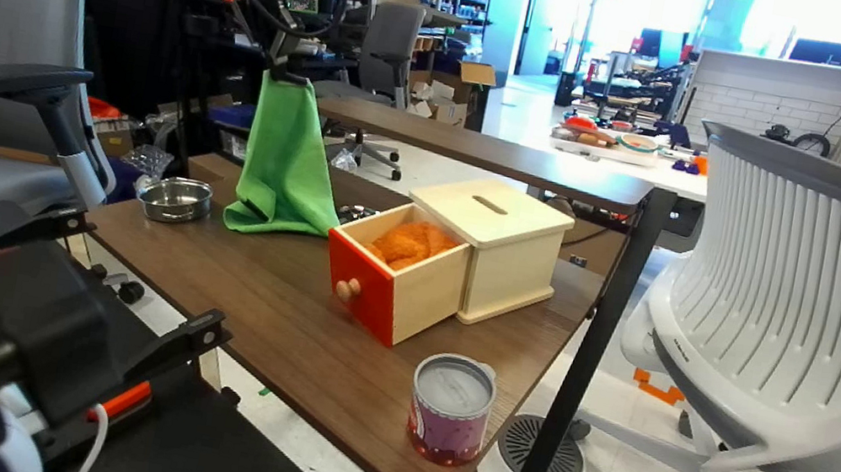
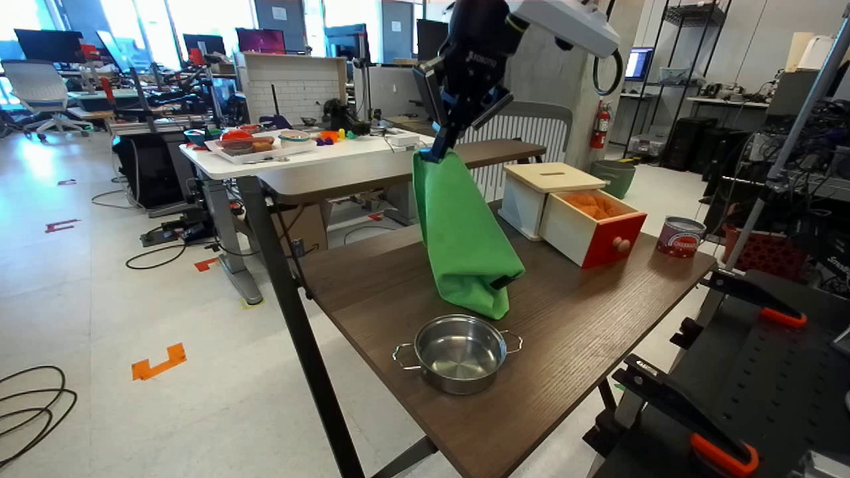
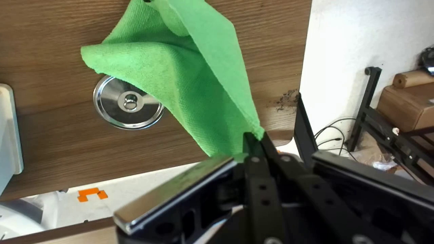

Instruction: Unfold the towel then move the pot to the right

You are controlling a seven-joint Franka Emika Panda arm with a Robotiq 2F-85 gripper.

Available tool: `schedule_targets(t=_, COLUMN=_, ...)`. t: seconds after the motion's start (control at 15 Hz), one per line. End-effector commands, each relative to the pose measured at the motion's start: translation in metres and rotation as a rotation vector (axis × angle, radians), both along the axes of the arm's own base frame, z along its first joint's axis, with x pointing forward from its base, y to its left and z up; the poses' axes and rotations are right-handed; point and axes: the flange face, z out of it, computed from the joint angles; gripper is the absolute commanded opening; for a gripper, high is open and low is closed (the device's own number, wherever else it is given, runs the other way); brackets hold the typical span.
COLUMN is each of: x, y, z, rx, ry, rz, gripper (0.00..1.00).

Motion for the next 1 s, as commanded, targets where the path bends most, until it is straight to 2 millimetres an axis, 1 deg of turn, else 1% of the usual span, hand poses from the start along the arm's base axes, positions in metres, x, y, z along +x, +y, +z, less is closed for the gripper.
schedule_targets(t=0.0, x=-0.008, y=0.009, z=-0.025, rx=0.004, ry=0.042, rz=0.038, gripper=0.01)
schedule_targets(t=0.27, x=-0.012, y=0.026, z=-0.061, rx=-0.001, ry=0.063, rz=0.077, gripper=0.01)
schedule_targets(t=0.4, x=-0.011, y=0.030, z=-0.075, rx=-0.001, ry=0.069, rz=0.085, gripper=0.01)
schedule_targets(t=0.73, x=-0.008, y=0.039, z=-0.103, rx=0.014, ry=0.024, rz=0.080, gripper=0.01)
schedule_targets(t=0.93, x=-0.008, y=0.046, z=-0.124, rx=0.011, ry=0.021, rz=0.089, gripper=0.01)
